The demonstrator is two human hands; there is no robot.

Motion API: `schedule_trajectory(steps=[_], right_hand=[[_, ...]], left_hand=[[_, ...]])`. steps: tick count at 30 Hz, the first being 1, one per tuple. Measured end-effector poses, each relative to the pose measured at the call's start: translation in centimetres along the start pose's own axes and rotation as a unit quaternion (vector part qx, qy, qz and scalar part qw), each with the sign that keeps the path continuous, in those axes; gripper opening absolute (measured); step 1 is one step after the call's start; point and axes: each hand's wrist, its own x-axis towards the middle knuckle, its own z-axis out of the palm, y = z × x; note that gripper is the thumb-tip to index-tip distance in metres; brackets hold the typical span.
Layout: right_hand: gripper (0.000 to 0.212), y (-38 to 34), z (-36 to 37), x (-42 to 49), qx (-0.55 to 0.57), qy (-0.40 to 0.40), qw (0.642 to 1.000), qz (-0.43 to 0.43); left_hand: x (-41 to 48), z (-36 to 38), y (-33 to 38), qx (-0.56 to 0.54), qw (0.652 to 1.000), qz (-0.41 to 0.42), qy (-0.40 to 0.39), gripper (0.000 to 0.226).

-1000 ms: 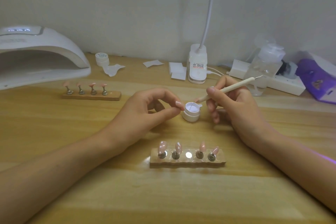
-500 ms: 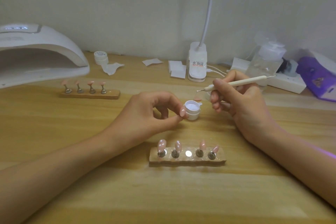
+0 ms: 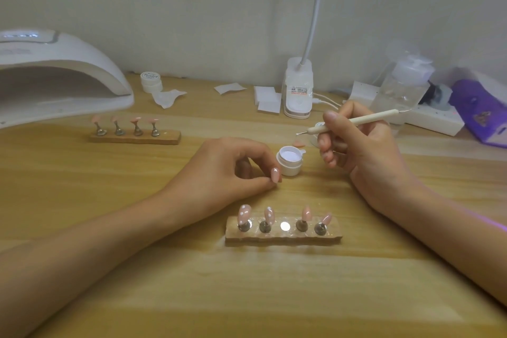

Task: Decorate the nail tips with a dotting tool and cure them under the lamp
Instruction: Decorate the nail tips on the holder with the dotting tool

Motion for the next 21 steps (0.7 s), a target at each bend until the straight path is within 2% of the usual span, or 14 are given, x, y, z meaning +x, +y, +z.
schedule_trajectory(steps=[6, 13, 21], right_hand=[[0.024, -0.2, 0.3, -0.3, 0.006, -0.005, 1.0, 0.01], [0.019, -0.1, 1.2, -1.5, -0.003, -0.063, 0.998, 0.029], [0.023, 0.1, 1.5, -1.6, -0.047, -0.076, 0.995, 0.033]], left_hand=[[0.1, 0.0, -0.1, -0.005, 1.0, 0.002, 0.0, 0.018], [0.2, -0.2, -0.1, 0.001, 1.0, -0.013, 0.002, 0.012], [0.1, -0.1, 0.0, 0.011, 1.0, -0.006, 0.003, 0.02]])
